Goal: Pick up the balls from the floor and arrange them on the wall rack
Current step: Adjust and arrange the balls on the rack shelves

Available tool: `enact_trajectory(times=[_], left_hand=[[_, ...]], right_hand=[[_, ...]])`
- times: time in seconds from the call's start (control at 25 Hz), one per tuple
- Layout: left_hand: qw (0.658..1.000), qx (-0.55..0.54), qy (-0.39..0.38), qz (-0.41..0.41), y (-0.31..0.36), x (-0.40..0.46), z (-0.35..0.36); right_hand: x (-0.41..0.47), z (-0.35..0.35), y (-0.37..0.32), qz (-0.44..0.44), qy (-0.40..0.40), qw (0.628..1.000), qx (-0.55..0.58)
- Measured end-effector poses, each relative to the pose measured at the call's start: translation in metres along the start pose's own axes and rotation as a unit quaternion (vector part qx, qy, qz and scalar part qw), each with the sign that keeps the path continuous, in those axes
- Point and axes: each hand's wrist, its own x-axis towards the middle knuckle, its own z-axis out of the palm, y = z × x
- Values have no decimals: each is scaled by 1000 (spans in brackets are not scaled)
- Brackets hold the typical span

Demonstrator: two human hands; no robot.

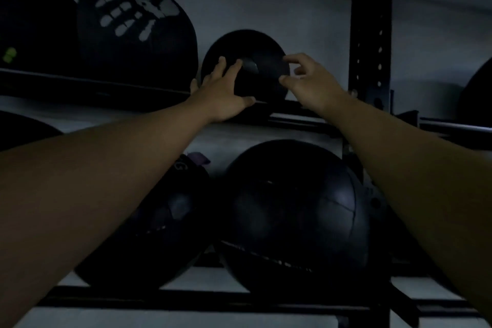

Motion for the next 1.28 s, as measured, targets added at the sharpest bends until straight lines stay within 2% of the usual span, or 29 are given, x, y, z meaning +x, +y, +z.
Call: enact_trajectory(times=[0.12,0.24,0.36,0.52,0.64,0.76,0.84,0.92,1.0,1.16,1.24,1.28], left_hand=[[999,-22,-8,45,15,-55,37],[994,-60,-63,60,28,-109,84],[990,-111,-82,9,38,-139,114],[979,-188,-19,-77,40,-161,133],[974,-207,2,-95,30,-176,145],[970,-214,59,-102,34,-171,155],[963,-207,114,-131,47,-159,158],[958,-187,135,-169,59,-142,156],[956,-170,116,-211,73,-119,145],[937,-173,33,-301,77,-89,128],[953,-158,41,-257,71,-103,133],[966,-155,61,-197,66,-117,137]], right_hand=[[-46,-13,19,14,-8,1000,10],[-101,-10,65,63,-45,996,-36],[-153,3,101,109,-63,989,-82],[-199,13,122,99,3,995,-26],[-216,22,125,116,26,993,11],[-212,31,125,134,36,990,23],[-205,35,124,142,50,989,14],[-185,32,125,146,45,988,9],[-146,19,126,158,9,987,4],[-85,1,130,186,-115,976,11],[-88,7,134,199,-97,975,4],[-95,9,136,200,-64,977,23]])
